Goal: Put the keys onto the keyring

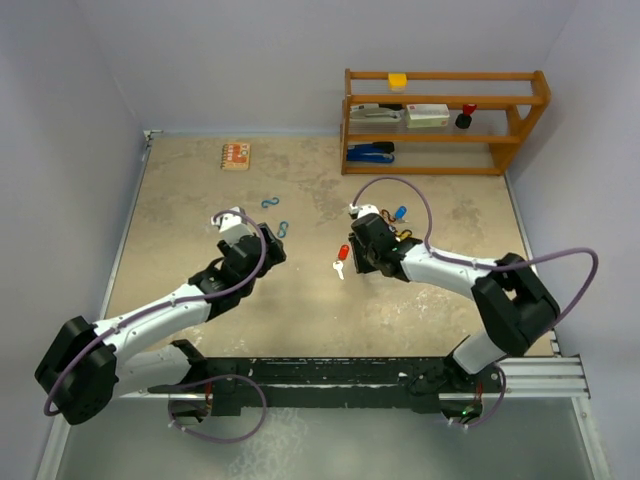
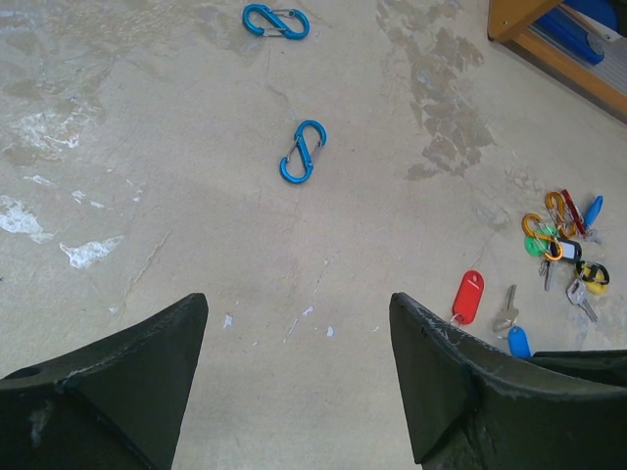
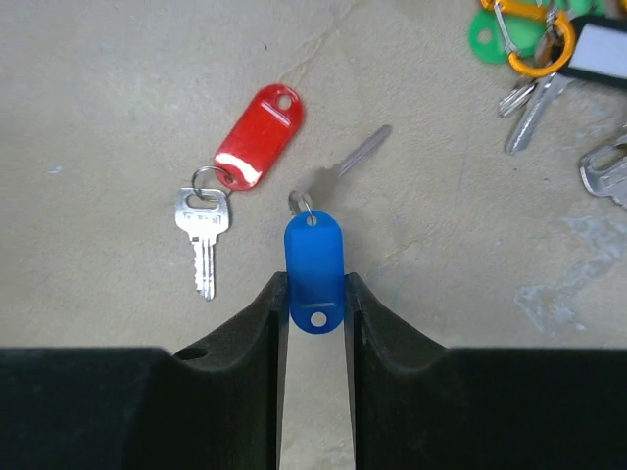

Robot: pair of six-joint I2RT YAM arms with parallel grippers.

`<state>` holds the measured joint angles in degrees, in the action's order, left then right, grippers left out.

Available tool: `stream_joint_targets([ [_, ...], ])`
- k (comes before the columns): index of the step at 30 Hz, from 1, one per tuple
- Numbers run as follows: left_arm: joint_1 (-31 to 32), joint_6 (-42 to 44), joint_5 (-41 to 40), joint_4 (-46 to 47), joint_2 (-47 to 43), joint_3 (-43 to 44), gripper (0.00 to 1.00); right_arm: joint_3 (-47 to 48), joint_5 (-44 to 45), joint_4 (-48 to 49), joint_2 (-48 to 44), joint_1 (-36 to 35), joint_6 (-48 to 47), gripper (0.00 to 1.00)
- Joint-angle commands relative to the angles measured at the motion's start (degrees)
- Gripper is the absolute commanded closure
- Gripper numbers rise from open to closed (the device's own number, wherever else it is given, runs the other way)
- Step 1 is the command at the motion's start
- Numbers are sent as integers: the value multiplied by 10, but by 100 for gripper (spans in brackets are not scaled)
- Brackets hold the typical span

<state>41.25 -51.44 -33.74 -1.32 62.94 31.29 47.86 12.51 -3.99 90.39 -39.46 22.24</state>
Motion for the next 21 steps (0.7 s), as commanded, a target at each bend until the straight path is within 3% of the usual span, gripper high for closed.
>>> stream_joint_targets([
  [1,-4,8,1,28,8,10,28,23,19,-24,-69,0,-21,74],
  [21,-10,21,2,62,86,40,28,35,30,-69,-143,0,-42,74],
])
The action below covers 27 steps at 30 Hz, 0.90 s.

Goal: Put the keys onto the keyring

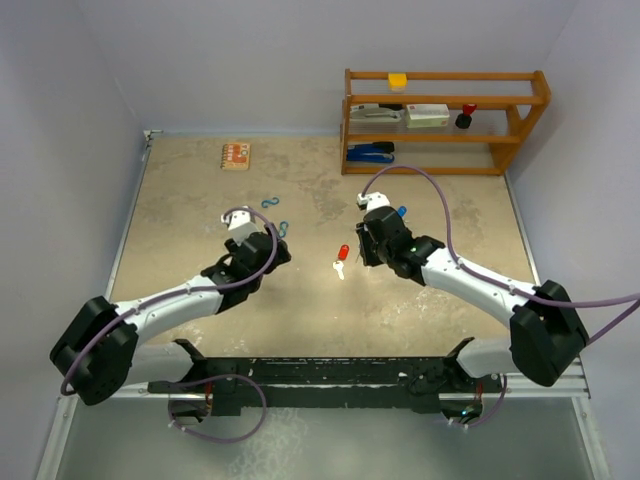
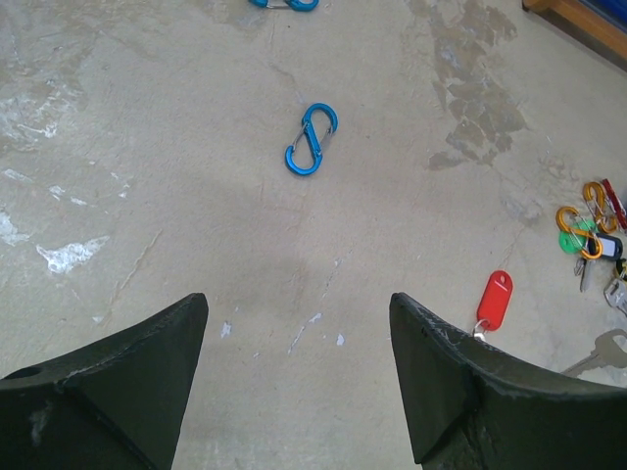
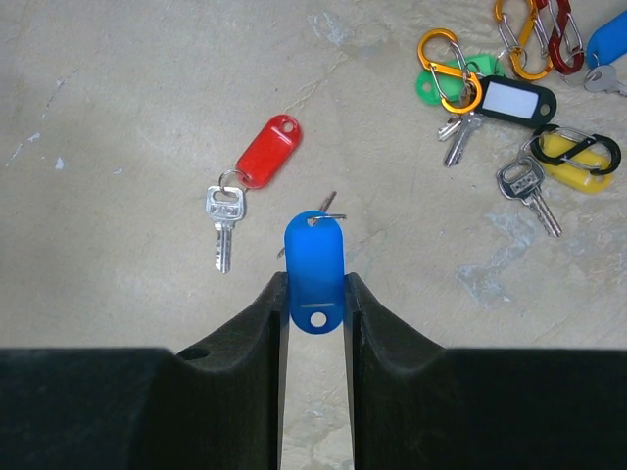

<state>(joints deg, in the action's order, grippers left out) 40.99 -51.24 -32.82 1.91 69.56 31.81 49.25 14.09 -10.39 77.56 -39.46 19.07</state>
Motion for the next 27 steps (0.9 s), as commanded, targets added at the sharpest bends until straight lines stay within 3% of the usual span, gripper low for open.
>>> stream_joint_targets([
  [1,-9,22,-8,30,27,40,28,22,14,-6,-15,0,-10,74],
  [17,-45,62,33,43,129,95,33,43,20,-7,-17,0,-11,74],
  [27,-49,117,-13,11,244,182,38,42,16,-4,-25,0,-11,75],
])
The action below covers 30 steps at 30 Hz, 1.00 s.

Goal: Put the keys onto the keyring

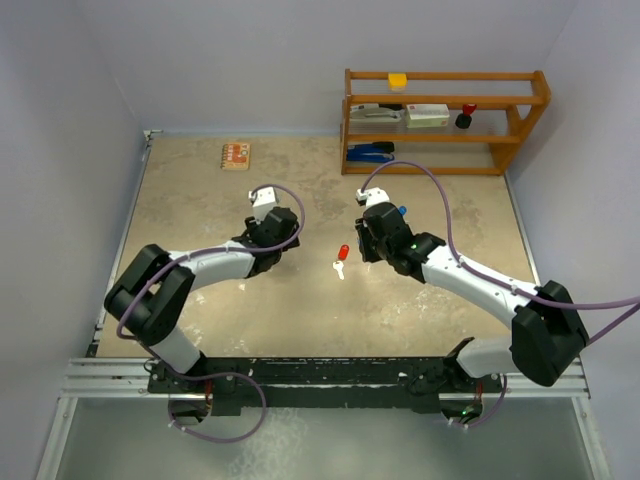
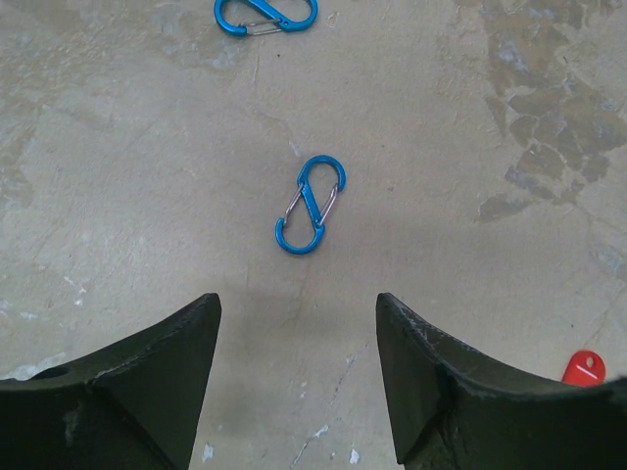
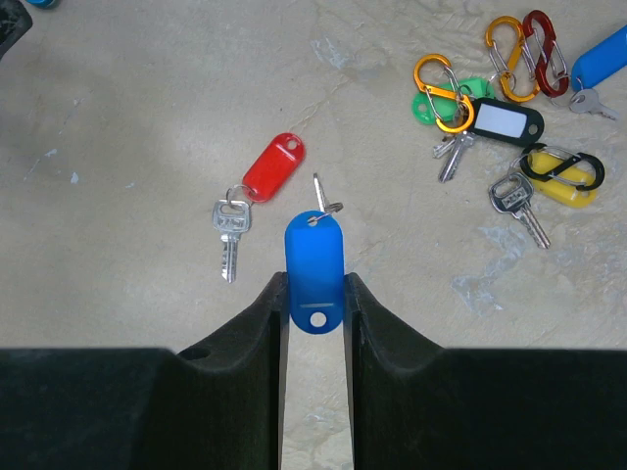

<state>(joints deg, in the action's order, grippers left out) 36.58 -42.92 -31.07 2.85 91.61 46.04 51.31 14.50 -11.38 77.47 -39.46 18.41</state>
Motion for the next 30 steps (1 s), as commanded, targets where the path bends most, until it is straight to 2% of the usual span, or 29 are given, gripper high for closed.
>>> stream_joint_targets([
  [1,-6,36,-37,3,33,43,39,21,12,7,-25,0,-4,75],
  [11,-12,56,-67,7,98,85,39,14,7,10,-28,0,-3,75],
  [30,-23,103,-50,43,157,115,46,13,4,16,-24,1,0,75],
])
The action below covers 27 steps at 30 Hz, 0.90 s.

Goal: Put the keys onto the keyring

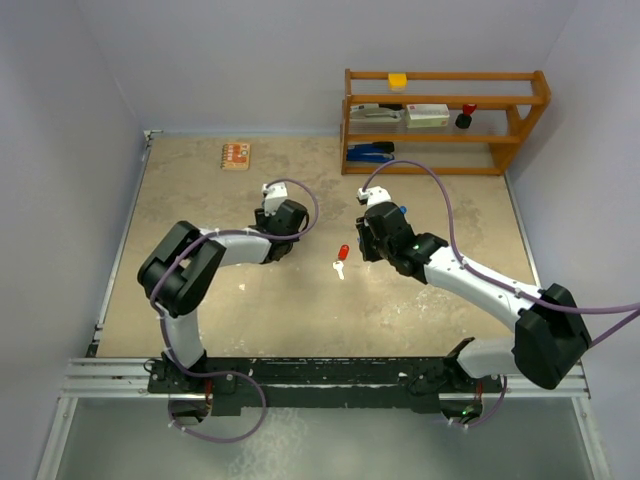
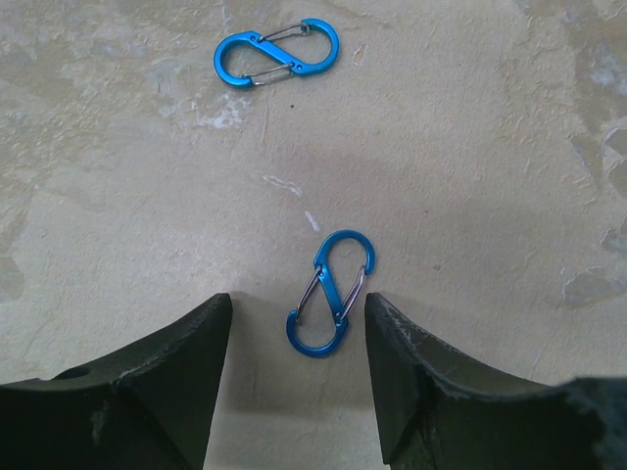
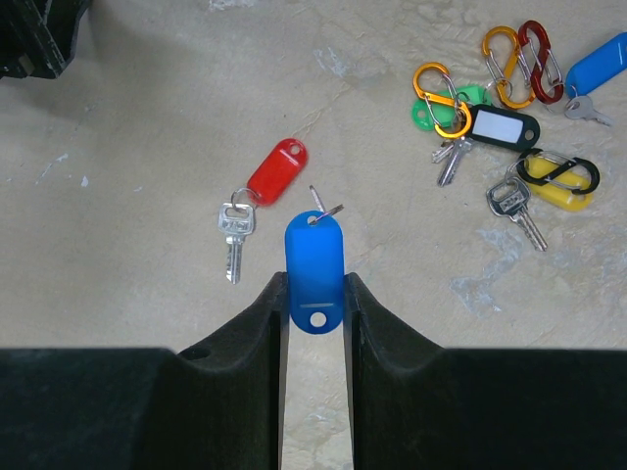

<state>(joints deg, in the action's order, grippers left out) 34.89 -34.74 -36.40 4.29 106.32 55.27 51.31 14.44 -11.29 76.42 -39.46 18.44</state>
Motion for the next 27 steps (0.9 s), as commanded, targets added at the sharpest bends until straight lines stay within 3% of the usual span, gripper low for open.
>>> stream_joint_targets([
  [1,-7,22,6,30,13,22,47,13,4,15,-13,0,-1,75],
  [10,-9,25,22,35,19,23,65,15,5,15,-9,0,0,75],
  [12,-9,26,24,35,17,21,74,16,5,15,-8,0,0,75],
  [15,-10,27,32,32,13,18,100,16,5,16,-5,0,1,75],
  [27,-10,28,123,42,-87,-23,100,22,-2,14,-7,0,-5,76],
])
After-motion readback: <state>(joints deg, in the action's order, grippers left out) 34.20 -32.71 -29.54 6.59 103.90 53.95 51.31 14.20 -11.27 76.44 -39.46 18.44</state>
